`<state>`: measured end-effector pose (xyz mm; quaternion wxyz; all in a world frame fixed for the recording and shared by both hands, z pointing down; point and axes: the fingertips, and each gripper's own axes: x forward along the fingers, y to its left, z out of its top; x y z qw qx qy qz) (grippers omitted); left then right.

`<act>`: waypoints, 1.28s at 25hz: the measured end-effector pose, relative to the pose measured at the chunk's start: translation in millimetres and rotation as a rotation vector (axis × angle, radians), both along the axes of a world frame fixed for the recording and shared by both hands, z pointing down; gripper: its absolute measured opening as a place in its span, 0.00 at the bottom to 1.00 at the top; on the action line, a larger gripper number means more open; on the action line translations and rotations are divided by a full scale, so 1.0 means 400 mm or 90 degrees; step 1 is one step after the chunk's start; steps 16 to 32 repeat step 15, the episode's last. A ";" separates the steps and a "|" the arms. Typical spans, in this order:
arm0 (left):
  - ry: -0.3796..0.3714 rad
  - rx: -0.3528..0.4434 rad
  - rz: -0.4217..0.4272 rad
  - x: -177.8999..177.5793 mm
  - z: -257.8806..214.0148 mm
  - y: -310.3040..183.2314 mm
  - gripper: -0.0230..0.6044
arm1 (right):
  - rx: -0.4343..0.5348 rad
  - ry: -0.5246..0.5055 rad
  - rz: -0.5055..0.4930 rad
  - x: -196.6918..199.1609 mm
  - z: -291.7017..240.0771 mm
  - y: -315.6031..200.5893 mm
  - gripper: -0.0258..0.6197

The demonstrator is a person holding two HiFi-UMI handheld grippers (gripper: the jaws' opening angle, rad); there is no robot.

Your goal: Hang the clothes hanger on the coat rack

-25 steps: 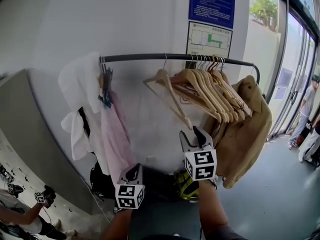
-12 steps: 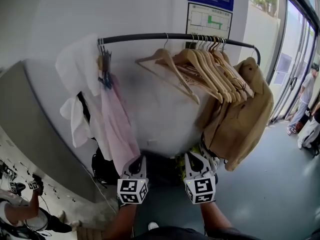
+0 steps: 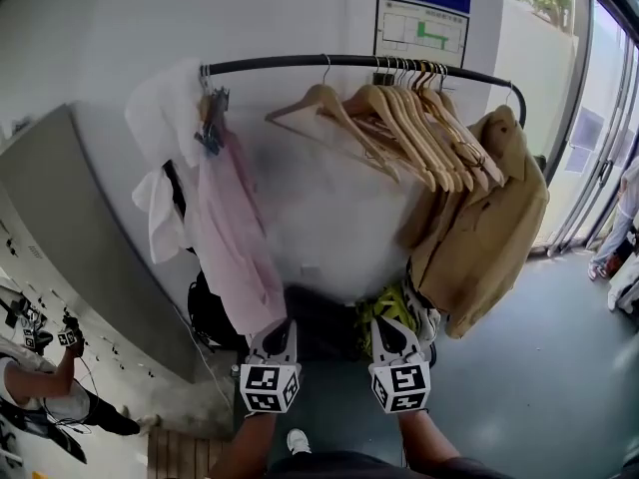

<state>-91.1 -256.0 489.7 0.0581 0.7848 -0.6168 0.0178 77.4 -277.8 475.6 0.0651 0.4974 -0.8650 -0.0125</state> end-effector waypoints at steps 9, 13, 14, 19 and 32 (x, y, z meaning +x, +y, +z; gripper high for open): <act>-0.013 -0.008 -0.028 0.041 -0.007 0.041 0.05 | 0.012 -0.016 -0.019 0.017 -0.016 0.014 0.06; -0.012 -0.011 -0.029 0.053 -0.004 0.047 0.05 | 0.017 -0.026 -0.031 0.007 -0.028 0.017 0.06; -0.012 -0.014 -0.029 0.057 0.000 0.051 0.05 | 0.016 -0.028 -0.033 0.006 -0.028 0.020 0.06; -0.011 -0.018 -0.028 0.061 0.005 0.056 0.05 | 0.015 -0.029 -0.034 0.005 -0.028 0.023 0.06; -0.011 -0.018 -0.028 0.061 0.005 0.056 0.05 | 0.015 -0.029 -0.034 0.005 -0.028 0.023 0.06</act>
